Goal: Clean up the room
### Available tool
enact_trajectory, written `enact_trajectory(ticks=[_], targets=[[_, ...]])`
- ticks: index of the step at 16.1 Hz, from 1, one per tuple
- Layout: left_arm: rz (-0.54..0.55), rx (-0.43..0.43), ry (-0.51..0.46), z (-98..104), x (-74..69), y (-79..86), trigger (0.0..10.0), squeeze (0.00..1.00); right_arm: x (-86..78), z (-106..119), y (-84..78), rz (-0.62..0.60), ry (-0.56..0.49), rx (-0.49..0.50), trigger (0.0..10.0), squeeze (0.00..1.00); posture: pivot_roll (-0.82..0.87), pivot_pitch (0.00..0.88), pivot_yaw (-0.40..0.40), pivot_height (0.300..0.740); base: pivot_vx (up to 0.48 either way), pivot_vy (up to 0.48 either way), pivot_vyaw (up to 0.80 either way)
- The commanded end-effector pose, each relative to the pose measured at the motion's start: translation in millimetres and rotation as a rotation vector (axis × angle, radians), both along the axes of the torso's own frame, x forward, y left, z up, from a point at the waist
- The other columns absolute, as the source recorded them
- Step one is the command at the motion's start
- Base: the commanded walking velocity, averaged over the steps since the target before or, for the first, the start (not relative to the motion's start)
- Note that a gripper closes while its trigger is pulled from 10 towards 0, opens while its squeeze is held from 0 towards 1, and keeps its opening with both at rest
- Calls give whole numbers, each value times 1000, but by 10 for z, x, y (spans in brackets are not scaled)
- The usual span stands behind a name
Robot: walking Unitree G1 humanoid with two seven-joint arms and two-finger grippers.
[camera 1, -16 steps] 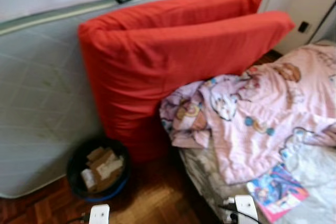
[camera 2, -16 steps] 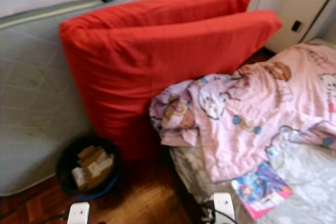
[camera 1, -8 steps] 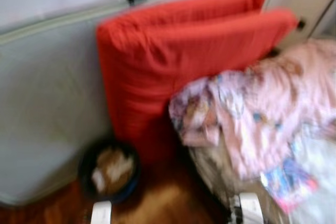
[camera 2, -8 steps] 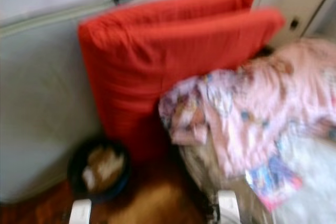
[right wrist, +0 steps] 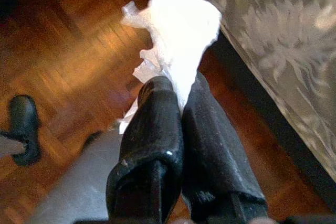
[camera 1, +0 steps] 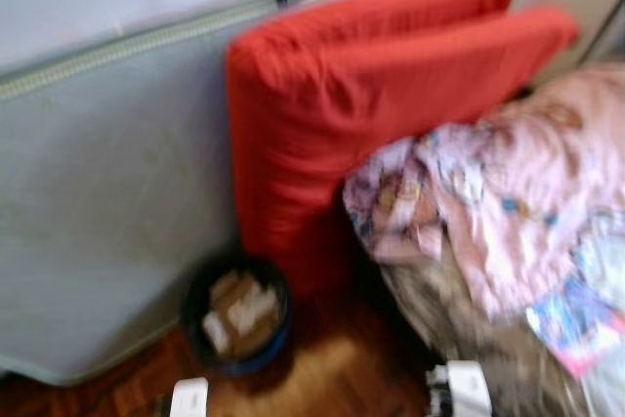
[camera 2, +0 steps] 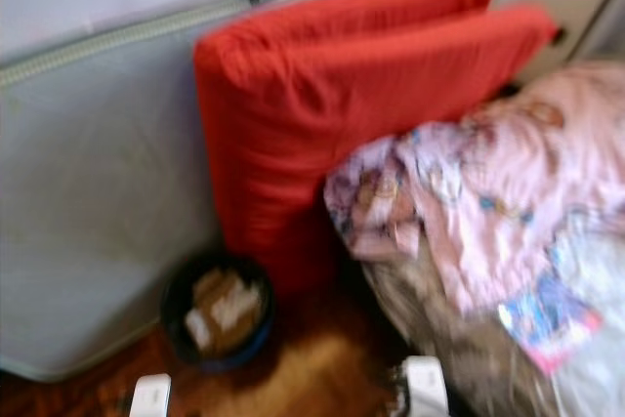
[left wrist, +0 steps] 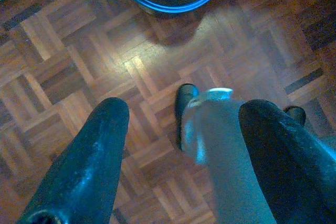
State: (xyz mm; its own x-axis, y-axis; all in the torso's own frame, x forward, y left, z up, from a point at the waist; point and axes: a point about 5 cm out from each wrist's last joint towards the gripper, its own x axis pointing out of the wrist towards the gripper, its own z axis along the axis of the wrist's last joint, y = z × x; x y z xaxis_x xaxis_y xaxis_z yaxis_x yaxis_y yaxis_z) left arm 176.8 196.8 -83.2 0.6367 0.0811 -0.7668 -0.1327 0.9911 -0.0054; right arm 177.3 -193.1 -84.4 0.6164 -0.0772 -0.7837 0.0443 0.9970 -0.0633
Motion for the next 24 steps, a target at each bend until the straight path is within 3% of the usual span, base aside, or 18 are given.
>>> enact_trajectory(ticks=[1, 24], targets=[[4, 17, 44, -46, -117, 68, 10000, 0, -11, -17, 78, 10, 10, 20, 10000, 0, 11, 147, 6, 740, 0, 330, 0], [3, 20, 42, -39, -96, 66, 10000, 0, 11, -10, 80, 8, 12, 22, 10000, 0, 14, 147, 4, 740, 0, 330, 0]])
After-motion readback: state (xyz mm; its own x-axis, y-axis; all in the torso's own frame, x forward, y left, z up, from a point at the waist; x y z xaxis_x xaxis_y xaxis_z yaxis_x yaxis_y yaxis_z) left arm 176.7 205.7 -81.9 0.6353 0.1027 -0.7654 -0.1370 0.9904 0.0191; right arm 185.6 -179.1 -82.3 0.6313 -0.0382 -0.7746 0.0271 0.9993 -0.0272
